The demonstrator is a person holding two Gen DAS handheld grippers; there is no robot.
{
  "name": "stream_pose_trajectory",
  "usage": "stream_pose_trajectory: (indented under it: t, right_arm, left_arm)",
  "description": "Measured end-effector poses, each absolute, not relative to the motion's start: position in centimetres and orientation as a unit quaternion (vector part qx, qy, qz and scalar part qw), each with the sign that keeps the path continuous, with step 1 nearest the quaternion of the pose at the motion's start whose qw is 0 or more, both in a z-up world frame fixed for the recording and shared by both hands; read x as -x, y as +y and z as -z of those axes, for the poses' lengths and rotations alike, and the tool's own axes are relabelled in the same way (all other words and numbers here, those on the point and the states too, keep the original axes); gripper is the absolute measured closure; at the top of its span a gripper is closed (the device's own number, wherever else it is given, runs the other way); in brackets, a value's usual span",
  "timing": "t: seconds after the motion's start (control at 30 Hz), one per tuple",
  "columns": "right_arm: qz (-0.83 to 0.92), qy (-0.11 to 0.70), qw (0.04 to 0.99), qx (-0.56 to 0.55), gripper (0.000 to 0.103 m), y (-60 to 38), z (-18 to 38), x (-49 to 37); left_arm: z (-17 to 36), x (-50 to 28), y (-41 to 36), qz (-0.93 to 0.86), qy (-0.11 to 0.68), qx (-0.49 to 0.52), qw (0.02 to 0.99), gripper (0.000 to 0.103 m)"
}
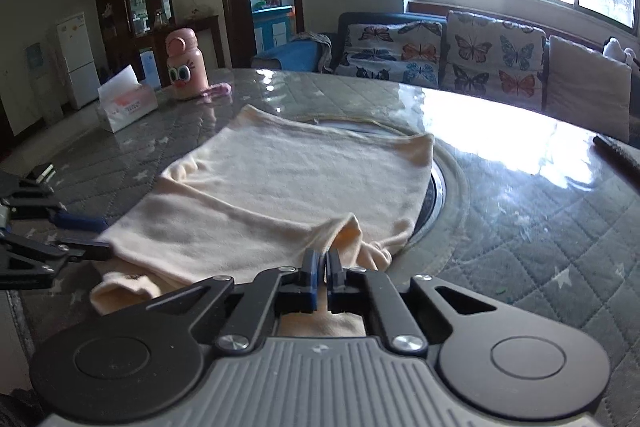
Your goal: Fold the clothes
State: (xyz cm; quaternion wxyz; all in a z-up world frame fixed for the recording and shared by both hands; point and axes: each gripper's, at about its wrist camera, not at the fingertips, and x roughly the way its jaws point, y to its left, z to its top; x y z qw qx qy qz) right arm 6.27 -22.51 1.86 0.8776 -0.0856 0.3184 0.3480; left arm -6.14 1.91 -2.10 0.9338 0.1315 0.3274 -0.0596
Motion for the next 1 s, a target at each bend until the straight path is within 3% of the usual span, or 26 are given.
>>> stream_pose_trajectory:
  t: [0.3,0.53,0.6,0.83,1.0]
  right_arm:
    - [-0.345,0.336,0.873,0.076,0.099,-23.2,-1.5,-5.3]
    - [-0.351,0.344,0.868,0.07,0.092,-23.9,-1.5,-5.8]
    - [-0.352,0.339,0.87,0.069,0.086,-23.7,-1.8,-6.3]
    - [-0.342,0.358,0.866,0.067,0.084,-21.8,0.1,-8.6]
    - [-0.332,0.344,0.875,0.082,0.1,-21.3,0.1,-8.6]
  left_arm:
    - [1.6,6.9,3.4,0.04,0.32,-0.12,0.939,0.099]
    - [0.2,7.0,4.0,0.066,0.322,-0.095,0.94,0.095]
    - [-0.7,6.6,4.0,0.067,0.313,-0.088,0.943,0.095]
    - [-1.8,3.3,2.8,0.084,0.296,-0.067,0.949,0.095]
    - [-0.3,0.2,1.2,0.11,0.314,-0.067,0.941,0.095]
